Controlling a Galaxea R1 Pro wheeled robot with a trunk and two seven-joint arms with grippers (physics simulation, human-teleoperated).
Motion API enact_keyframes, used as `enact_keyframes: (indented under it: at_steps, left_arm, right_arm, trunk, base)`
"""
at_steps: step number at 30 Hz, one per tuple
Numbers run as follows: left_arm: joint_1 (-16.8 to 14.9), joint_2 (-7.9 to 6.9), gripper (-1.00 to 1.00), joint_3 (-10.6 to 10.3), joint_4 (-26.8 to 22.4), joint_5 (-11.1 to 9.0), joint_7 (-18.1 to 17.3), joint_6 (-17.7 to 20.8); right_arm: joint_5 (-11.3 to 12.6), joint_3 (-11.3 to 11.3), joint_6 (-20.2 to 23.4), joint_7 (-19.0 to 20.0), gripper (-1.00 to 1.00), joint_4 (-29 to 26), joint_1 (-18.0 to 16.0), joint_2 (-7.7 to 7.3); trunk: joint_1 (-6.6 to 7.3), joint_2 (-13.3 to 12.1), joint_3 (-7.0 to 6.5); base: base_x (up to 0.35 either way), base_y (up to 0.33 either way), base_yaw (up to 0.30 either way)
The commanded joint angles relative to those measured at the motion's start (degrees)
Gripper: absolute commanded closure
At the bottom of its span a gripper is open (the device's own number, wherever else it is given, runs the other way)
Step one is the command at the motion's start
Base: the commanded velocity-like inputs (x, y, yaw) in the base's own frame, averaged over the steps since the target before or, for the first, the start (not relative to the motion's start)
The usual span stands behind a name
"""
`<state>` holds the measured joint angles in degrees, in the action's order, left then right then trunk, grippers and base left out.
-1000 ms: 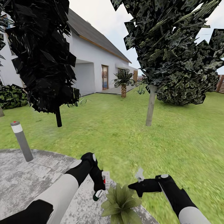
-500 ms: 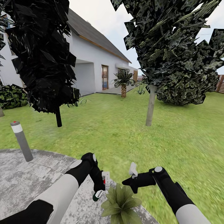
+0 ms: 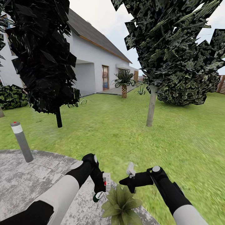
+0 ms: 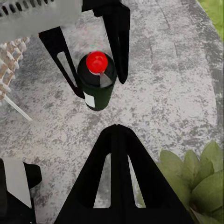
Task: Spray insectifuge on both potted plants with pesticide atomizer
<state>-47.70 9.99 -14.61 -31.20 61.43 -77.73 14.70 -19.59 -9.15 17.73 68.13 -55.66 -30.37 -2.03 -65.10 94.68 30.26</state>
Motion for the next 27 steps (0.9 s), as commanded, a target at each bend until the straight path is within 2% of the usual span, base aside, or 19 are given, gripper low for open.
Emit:
enact_keyframes:
  at_steps: [1,7,9,13,14,17,19,23,27]
  left_arm:
    - [-0.03,0.00,1.00,-0.23,-0.09,0.12,-0.26,0.59]
    - [-0.03,0.00,1.00,-0.42,-0.15,-0.02,-0.26,0.59]
    - [-0.03,0.00,1.00,-0.42,-0.20,-0.66,-0.29,0.54]
    - [-0.03,0.00,1.00,-1.28,-1.07,-6.91,-2.45,0.36]
    - [-0.03,0.00,1.00,-2.31,-2.30,-8.76,-3.54,0.22]
    - [-0.03,0.00,1.00,-5.41,-3.76,-12.39,-4.25,0.14]
    - [-0.03,0.00,1.00,-6.29,-3.97,-15.58,-4.29,0.14]
    - [-0.03,0.00,1.00,-6.63,-4.63,-17.07,-4.14,0.08]
    - [-0.03,0.00,1.00,-6.66,-5.86,-17.28,-4.02,0.07]
  right_arm:
    - [-0.06,-0.08,0.88,0.17,1.00,-0.41,-0.02,0.38]
    - [-0.02,-0.08,1.41,0.17,1.00,-1.35,-0.04,0.78]
    - [-0.01,-0.08,1.42,0.17,1.00,-1.42,-0.04,0.79]
    - [-0.07,-0.08,1.43,0.17,1.00,-1.47,-0.03,0.79]
    - [-0.07,-0.08,1.43,0.17,1.00,-1.47,-0.03,0.78]
    - [-0.10,-0.08,1.43,0.17,1.00,-1.49,-0.03,0.79]
    - [-0.10,-0.08,1.43,0.17,1.00,-1.54,-0.03,0.79]
    - [-0.02,-0.08,1.43,0.17,1.00,-2.41,-0.04,0.85]
    - [0.06,-0.08,1.44,0.17,1.00,-4.50,-0.02,0.88]
  trunk:
    - [0.00,0.03,0.07]
    - [0.00,0.03,0.07]
    - [0.00,0.03,0.07]
    - [0.00,0.03,0.07]
    - [0.00,0.03,0.07]
    - [0.00,0.03,0.07]
    - [0.00,0.03,0.07]
    - [0.00,0.03,0.07]
    - [0.00,0.03,0.07]
  base:
    - [0.000,0.000,0.000]
    - [0.000,0.000,0.000]
    - [0.000,0.000,0.000]
    - [0.000,0.000,0.000]
    - [0.000,0.000,0.000]
    - [0.000,0.000,0.000]
    - [0.000,0.000,0.000]
    - [0.000,0.000,0.000]
    - [0.000,0.000,0.000]
